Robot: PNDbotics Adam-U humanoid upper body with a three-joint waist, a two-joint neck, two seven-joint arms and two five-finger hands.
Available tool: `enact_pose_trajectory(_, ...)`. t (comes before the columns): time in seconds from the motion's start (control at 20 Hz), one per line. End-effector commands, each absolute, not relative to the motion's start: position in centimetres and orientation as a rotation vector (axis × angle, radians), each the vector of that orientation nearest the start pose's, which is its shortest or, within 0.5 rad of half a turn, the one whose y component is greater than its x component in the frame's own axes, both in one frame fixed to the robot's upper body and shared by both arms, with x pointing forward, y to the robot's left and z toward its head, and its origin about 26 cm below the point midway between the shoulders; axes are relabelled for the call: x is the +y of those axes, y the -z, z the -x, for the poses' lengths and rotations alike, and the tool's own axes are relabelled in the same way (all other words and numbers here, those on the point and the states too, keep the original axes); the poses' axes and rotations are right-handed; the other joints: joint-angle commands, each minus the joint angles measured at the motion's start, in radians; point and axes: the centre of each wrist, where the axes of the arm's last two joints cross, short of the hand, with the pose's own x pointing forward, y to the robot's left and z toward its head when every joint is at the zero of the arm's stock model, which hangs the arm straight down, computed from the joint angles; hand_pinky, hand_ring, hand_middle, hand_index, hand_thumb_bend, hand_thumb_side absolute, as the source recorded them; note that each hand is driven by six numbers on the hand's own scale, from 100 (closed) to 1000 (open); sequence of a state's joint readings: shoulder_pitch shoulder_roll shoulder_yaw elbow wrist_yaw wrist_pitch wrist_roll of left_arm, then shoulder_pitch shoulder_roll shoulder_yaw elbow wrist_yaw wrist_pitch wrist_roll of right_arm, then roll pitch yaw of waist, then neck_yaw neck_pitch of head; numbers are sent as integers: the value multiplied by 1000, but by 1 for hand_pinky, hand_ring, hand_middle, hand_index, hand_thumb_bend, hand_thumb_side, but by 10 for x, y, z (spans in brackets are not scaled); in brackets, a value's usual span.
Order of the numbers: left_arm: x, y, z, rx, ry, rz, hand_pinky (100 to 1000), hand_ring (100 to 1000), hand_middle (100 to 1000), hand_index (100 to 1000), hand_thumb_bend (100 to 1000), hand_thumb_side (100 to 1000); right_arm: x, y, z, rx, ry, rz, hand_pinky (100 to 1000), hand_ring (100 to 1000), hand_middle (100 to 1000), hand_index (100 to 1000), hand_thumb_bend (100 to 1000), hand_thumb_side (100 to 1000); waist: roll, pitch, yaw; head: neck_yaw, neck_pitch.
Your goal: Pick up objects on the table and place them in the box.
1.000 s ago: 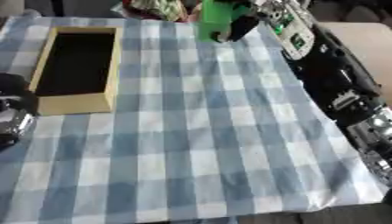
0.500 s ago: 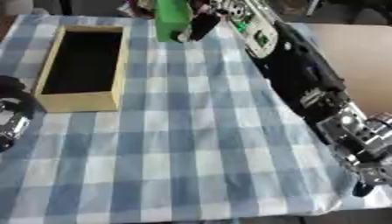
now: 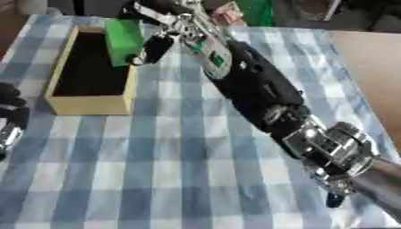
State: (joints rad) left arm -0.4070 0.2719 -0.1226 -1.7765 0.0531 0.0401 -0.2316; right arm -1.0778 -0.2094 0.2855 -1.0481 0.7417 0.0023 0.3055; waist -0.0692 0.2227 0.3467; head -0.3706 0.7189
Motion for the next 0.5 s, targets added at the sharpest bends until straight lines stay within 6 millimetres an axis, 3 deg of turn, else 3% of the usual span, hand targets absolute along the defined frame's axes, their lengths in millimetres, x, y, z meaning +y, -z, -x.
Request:
enact_pose_trajectory(0.05, 217, -179, -340, -2071, 661, 166, 566, 657, 616, 692, 311, 100, -109, -247, -465, -1801, -1424, 739, 822, 816, 654, 777, 388, 100, 5, -12, 7, -8, -13)
enact_pose_trajectory(0.2, 217, -180, -341, -2073, 663, 169, 566, 656, 616, 692, 313, 100, -104, -239, -465, -1800, -1419, 795, 851, 869, 822, 898, 450, 100, 4, -10, 14, -9, -15)
enact_pose_trajectory(0.5, 217, -179, -341, -2067, 658, 166, 565, 655, 615, 691, 316, 100, -102, -228, -466, -1780, -1406, 892, 885, 942, 957, 965, 570, 215, 3, -9, 15, -6, -14)
